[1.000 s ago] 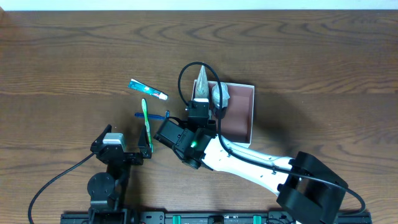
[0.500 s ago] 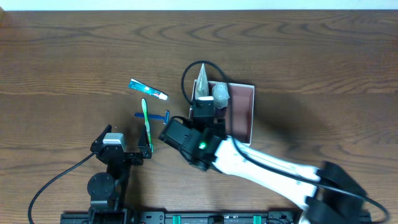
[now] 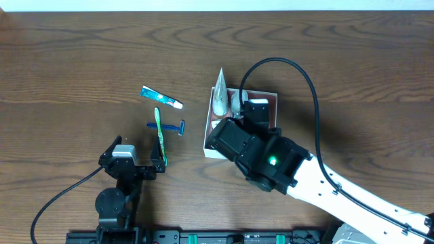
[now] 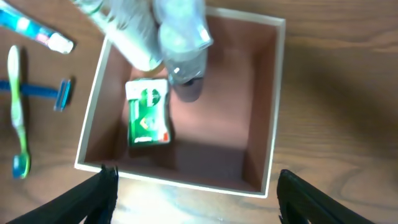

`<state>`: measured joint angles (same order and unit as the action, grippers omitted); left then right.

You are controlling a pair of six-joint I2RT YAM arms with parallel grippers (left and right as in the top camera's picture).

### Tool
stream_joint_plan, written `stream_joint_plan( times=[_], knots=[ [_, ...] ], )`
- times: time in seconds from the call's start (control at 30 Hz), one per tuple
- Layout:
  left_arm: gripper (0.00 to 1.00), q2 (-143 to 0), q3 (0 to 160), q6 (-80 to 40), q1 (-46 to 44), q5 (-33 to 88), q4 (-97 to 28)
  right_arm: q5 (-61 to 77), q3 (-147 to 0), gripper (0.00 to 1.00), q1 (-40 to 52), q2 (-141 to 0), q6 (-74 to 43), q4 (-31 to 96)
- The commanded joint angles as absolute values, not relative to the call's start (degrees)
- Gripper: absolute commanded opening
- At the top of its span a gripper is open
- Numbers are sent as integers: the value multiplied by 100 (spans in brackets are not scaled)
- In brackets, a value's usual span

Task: Pack container
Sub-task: 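Withdraw the right gripper up and out of the box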

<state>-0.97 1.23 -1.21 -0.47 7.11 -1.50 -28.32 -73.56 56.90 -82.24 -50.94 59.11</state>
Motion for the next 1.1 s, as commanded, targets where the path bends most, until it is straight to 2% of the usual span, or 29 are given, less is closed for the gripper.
stream_joint_plan(
  times=[0.0, 0.2, 0.6, 1.07],
  knots=[
    [98, -104, 23, -45, -27, 794, -338, -2523, -7419, 82, 5776, -8252, -4698, 5942],
    [98, -104, 23, -45, -27, 794, -340, -2510, -7395, 83, 5441, -8256, -5225, 6204],
    [98, -104, 23, -45, -27, 794, -340, -2064, -6521, 82, 4235, -8278, -5035, 5896],
    [98, -104, 23, -45, -27, 794, -340, -1900, -5677, 81, 3802, -8283, -4963, 5332]
  ],
)
